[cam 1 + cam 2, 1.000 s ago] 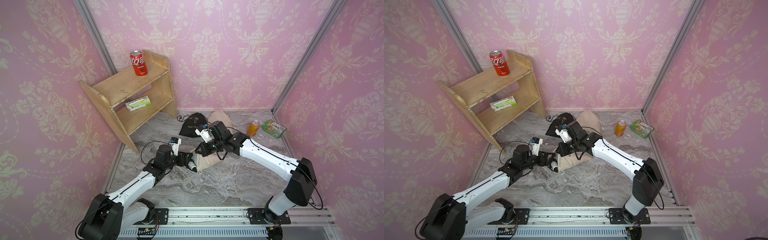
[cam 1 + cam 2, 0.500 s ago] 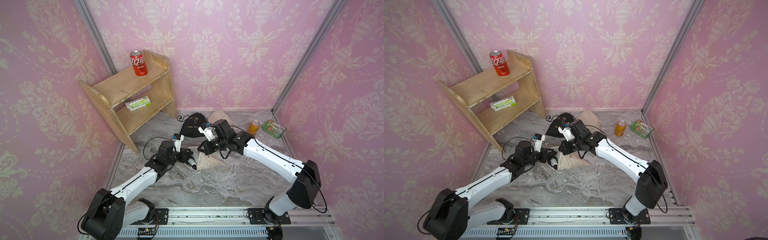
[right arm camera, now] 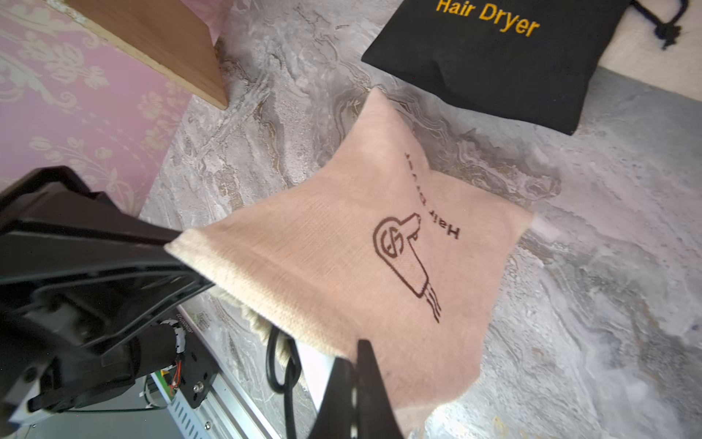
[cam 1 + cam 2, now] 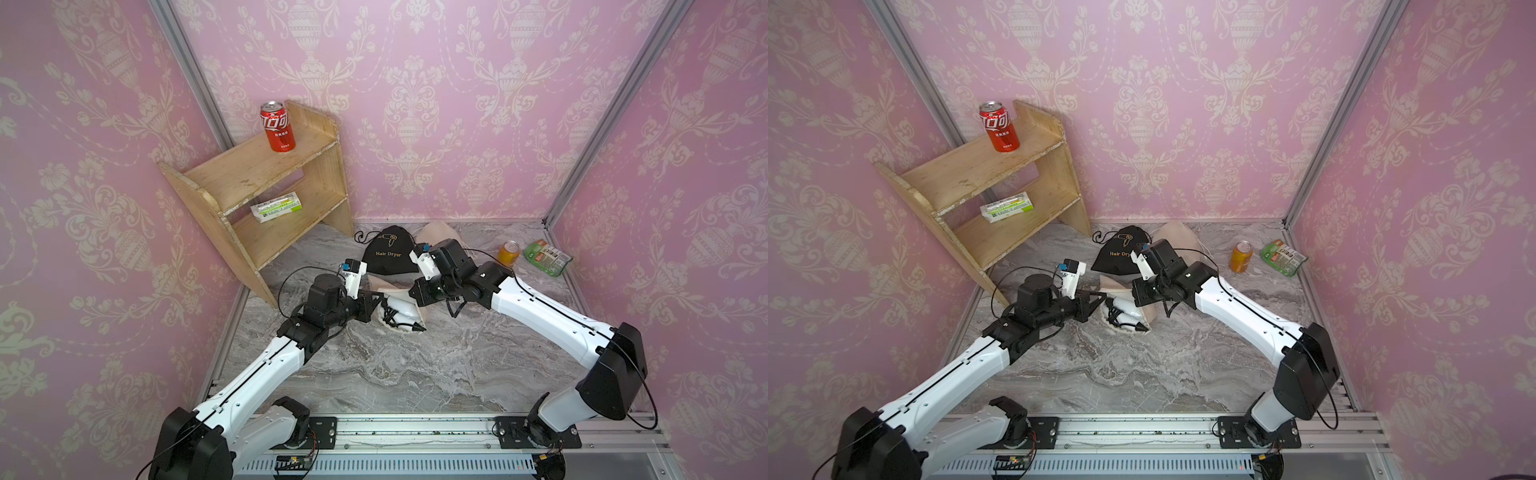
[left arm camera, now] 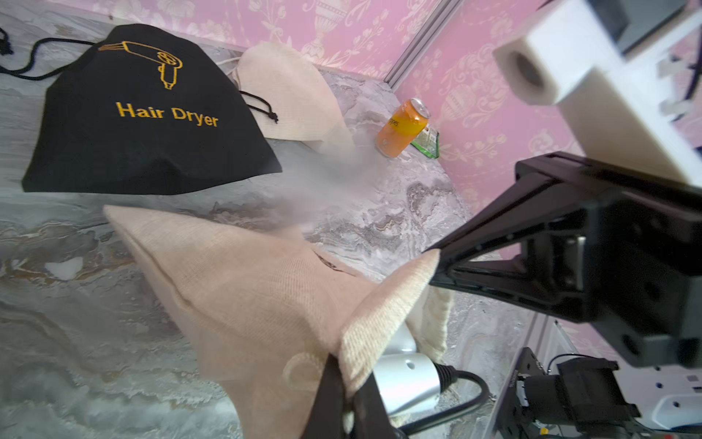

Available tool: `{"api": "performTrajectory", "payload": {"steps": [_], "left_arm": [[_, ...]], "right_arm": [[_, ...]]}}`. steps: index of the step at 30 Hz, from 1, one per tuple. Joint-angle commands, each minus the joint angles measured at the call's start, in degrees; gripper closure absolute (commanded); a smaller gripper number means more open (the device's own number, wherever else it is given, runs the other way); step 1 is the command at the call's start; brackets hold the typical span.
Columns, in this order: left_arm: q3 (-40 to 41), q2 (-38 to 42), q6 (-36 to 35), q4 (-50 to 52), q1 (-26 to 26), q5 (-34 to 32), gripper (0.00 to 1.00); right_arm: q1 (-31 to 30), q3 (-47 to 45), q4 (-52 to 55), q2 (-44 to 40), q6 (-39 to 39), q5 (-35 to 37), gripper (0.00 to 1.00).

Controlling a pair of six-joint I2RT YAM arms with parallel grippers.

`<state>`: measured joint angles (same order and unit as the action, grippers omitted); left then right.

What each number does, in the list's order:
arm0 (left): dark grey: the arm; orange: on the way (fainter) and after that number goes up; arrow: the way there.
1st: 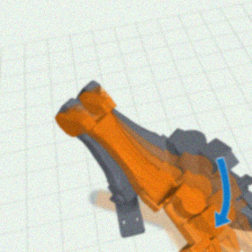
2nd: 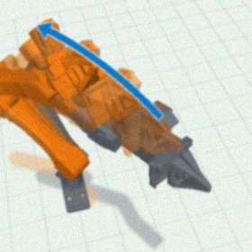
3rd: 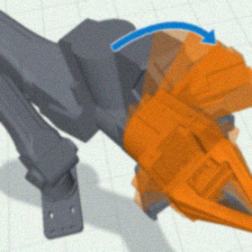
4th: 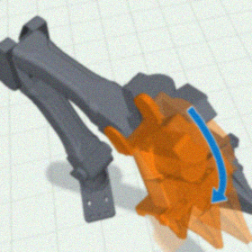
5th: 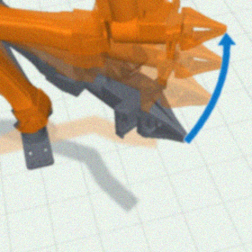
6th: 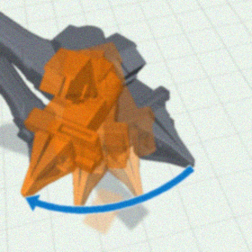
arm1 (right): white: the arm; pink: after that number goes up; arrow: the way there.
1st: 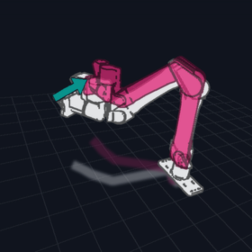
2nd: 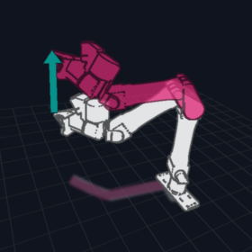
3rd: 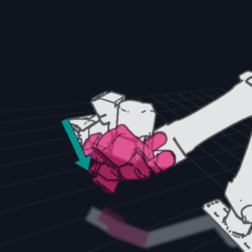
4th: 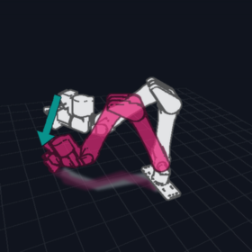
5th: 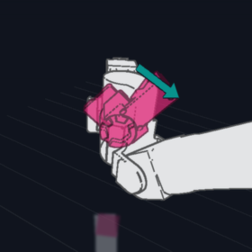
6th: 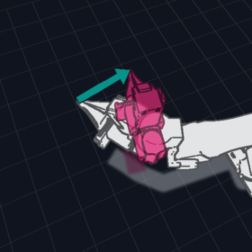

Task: Pack away hair dryers
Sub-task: Place the drawstring bag at the center of the board.

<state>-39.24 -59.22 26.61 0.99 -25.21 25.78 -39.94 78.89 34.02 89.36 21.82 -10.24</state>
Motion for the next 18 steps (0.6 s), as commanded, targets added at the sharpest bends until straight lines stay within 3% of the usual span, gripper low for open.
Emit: {"api": "performTrajectory", "payload": {"steps": [1,11,18], "left_arm": [[-2.3,2.6,4.0,0.2,0.3,2.8,1.0],[-8.7,2.6,5.4,2.5,-4.2,0.1,1.0],[-9.4,-0.2,5.8,3.0,-5.4,-2.8,1.0]], "right_arm": [[0.8,-1.0,5.0,1.1,-0.7,8.7,0.99],[0.8,-6.8,-0.7,1.3,-0.8,10.4,0.97],[0.7,-10.9,-4.6,1.4,-0.7,10.5,0.81]]}}
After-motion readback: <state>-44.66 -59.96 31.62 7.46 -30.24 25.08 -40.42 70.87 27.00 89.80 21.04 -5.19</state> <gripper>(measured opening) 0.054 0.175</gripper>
